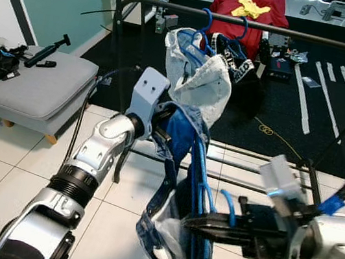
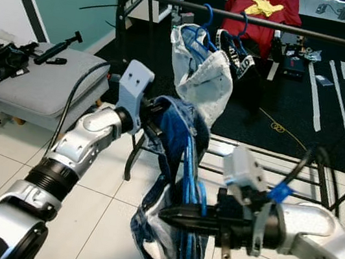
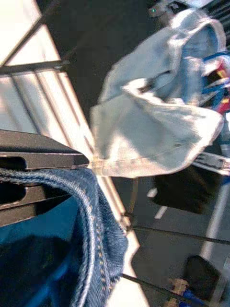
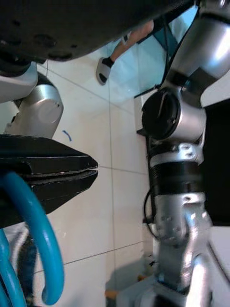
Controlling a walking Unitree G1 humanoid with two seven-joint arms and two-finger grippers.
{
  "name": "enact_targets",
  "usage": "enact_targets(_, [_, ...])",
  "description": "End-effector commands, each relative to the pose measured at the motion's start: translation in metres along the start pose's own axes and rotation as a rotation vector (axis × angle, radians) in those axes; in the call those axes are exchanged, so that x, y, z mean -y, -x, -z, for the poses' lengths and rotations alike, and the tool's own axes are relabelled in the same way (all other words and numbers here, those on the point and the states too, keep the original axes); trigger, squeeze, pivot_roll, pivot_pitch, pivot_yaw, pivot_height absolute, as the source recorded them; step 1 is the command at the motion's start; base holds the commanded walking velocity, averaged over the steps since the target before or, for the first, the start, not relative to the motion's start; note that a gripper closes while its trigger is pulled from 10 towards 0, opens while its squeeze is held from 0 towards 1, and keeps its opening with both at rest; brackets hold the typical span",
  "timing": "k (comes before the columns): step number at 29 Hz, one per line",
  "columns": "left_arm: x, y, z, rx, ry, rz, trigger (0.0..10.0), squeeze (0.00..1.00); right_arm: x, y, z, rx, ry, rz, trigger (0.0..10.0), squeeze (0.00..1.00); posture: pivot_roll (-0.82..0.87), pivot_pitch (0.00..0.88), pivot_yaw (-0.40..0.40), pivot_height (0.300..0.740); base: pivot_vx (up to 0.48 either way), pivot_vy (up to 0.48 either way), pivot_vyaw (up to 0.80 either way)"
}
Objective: Hang hanger
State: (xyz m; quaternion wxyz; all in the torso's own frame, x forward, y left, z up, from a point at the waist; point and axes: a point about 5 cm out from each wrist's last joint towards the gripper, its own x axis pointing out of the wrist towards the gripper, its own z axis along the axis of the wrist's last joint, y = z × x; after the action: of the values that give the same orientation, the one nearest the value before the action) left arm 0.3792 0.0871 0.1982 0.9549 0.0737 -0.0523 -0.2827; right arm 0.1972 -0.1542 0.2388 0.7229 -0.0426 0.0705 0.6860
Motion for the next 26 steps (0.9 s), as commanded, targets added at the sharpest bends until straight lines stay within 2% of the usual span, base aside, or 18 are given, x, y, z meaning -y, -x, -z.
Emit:
enact_targets(1, [-0.011,0.006,0.014,-0.067,-0.031,-0.043,10.0,0.00,-0.010,-0.004,-0.008,0.028,0.029,-0.065,0.0,0.00,-0.10,0.121,0.103,0.740,0.000,0.000,0.00])
enact_targets(8, [-0.015,0.009,0.028,-0.126,-0.045,-0.059,10.0,0.00,-0.012,-0.002,-0.014,0.063,0.035,-0.064,0.0,0.00,-0.10,0.121,0.105,0.740,0.000,0.000,0.00])
enact_targets(15, [-0.027,0.009,0.018,-0.086,-0.058,-0.103,10.0,0.00,0.005,0.020,-0.003,-0.040,0.040,0.155,0.0,0.00,-0.10,0.121,0.104,0.740,0.000,0.000,0.00])
enact_targets(19, [-0.031,0.010,0.016,-0.083,-0.060,-0.115,10.0,0.00,0.007,0.025,-0.005,-0.029,0.046,0.192,0.0,0.00,-0.10,0.121,0.104,0.740,0.000,0.000,0.00])
enact_targets(21, [-0.043,0.014,0.018,-0.099,-0.067,-0.162,10.0,0.00,0.006,0.036,-0.013,0.023,0.065,0.249,0.0,0.00,-0.10,0.116,0.108,0.740,0.000,0.000,0.00])
enact_targets(26, [-0.056,0.020,0.019,-0.111,-0.069,-0.211,10.0,0.00,0.004,0.049,-0.012,0.006,0.067,0.319,0.0,0.00,-0.10,0.116,0.109,0.740,0.000,0.000,0.00])
